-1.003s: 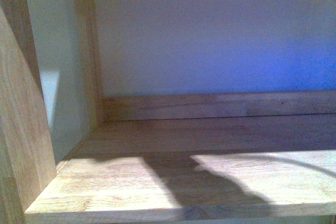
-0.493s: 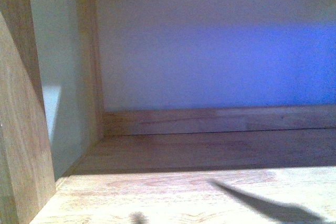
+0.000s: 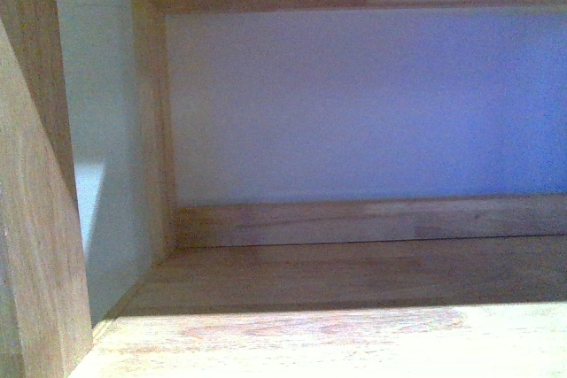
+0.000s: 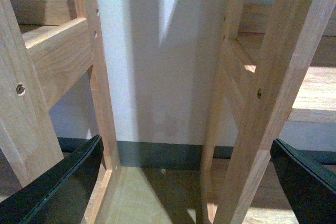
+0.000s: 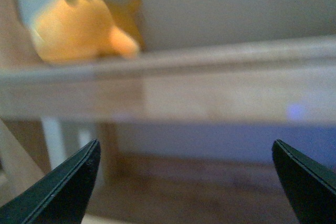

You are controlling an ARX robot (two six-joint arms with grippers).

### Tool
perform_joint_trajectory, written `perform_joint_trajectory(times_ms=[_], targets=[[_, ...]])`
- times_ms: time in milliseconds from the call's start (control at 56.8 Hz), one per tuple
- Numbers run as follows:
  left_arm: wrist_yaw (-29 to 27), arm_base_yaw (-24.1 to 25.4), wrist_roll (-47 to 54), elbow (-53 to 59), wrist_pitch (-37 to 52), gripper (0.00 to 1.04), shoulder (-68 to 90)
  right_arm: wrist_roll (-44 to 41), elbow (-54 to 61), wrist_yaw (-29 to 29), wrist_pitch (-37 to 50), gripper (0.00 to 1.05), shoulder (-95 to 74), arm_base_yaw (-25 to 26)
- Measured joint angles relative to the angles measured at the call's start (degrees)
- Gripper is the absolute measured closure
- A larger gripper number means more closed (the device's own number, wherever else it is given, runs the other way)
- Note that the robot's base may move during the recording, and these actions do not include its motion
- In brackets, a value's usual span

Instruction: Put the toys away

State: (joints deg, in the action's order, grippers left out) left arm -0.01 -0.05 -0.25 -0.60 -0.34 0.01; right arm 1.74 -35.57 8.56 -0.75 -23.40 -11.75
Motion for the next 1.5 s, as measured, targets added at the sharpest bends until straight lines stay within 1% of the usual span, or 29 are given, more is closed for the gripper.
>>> perform_joint_trajectory(times_ms=[18,35,70,88,123,176,299,475,493,528,581,845,1496], targets=[[0.00,0.00,0.02,0.00,0.00,0.06,0.00,-0.15,0.50,-0.96,-1.64,0.17,0.50,0.92],[0.00,0.00,0.00,0.00,0.00,0.06,0.00,-0.28,1.88,-3.17,-4.44,0.20,1.55,3.06],[-0.04,0.00,0.00,0.00,0.00,0.06,0.00,-0.46,3.52,-4.98,-6.51,0.24,2.62,5.25],[-0.02,0.00,0.00,0.00,0.02,0.06,0.00,-0.57,5.27,-6.49,-7.63,0.27,3.58,7.17],[-0.02,0.00,0.00,0.00,0.02,0.06,0.00,-0.68,6.82,-7.43,-7.98,0.30,4.37,8.74],[0.04,0.00,0.00,0.00,0.00,0.06,0.00,-0.81,9.86,-7.74,-7.76,0.39,5.66,10.60],[0.00,0.00,0.00,0.00,0.00,0.06,0.00,-1.16,13.84,-8.46,-6.16,0.55,7.85,11.37],[0.00,0.00,0.00,0.00,0.00,0.06,0.00,-1.31,18.91,-8.57,-3.98,0.81,11.28,11.52],[0.00,0.00,0.02,0.00,0.02,0.06,0.00,-1.33,19.89,-8.59,-3.67,0.86,11.74,11.54],[0.00,0.00,0.00,0.00,0.02,0.06,0.00,-1.42,21.07,-8.59,-3.26,0.91,12.33,11.54],[0.00,0.00,0.00,0.00,0.00,0.06,0.00,-1.42,22.84,-8.61,-2.60,0.88,13.40,11.56],[0.00,0.00,0.00,0.00,0.02,0.06,0.00,-1.42,27.74,-8.59,-0.87,0.89,16.68,11.56],[0.00,0.00,0.00,0.00,0.00,0.06,0.00,-1.42,32.61,-8.59,0.24,0.89,20.48,11.61]])
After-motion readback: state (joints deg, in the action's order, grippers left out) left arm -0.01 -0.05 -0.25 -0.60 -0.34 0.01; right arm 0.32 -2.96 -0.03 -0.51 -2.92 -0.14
